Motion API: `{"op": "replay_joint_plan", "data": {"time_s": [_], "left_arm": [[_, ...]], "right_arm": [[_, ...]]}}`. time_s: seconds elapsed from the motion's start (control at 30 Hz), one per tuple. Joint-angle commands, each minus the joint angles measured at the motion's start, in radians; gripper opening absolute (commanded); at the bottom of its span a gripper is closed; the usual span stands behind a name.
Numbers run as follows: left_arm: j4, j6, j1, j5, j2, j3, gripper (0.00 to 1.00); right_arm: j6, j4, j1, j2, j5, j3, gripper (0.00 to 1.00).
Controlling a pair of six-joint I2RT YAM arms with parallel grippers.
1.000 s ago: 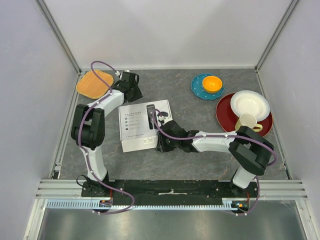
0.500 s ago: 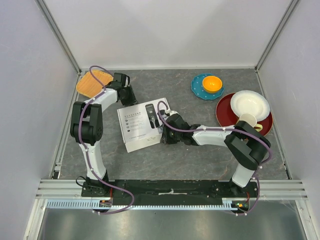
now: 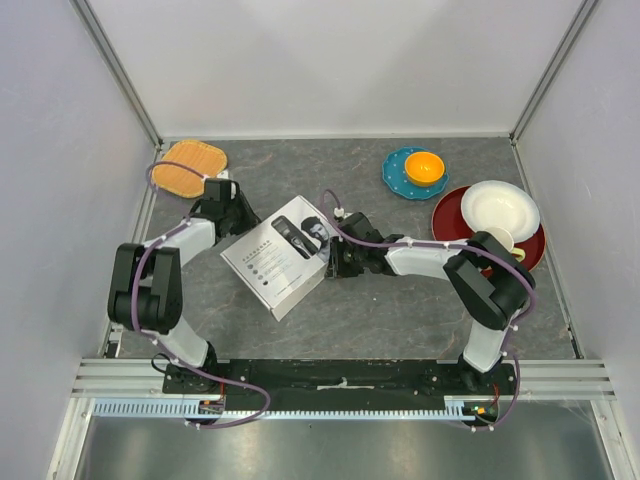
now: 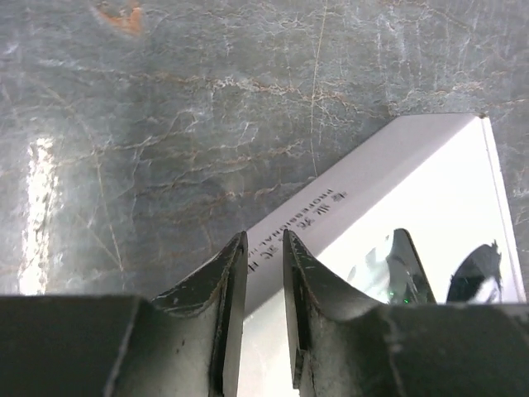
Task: Sort the hair-cutting tools
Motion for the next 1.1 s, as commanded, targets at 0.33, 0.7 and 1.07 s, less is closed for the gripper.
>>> {"op": "replay_joint_plan", "data": {"time_s": [0.33,0.7,1.07], "left_arm": [[-0.084,-0.115,-0.116,0.154,-0.333,-0.320,0.27],[-0.099,-0.110,-0.116,0.104,-0.330,-0.326,0.26],[-0.110,-0.108,-0.116,0.084,-0.289,-0.302,0.26]], "right_arm": [[0.102,0.196,-0.164,-0.010,-0.008,0.030,0.35],[0.099,0.164,-0.331,-0.058,0.055,0.012,0.33],[0.070,0.302,-0.357,0.175,-0.121,0.164,0.30]]}}
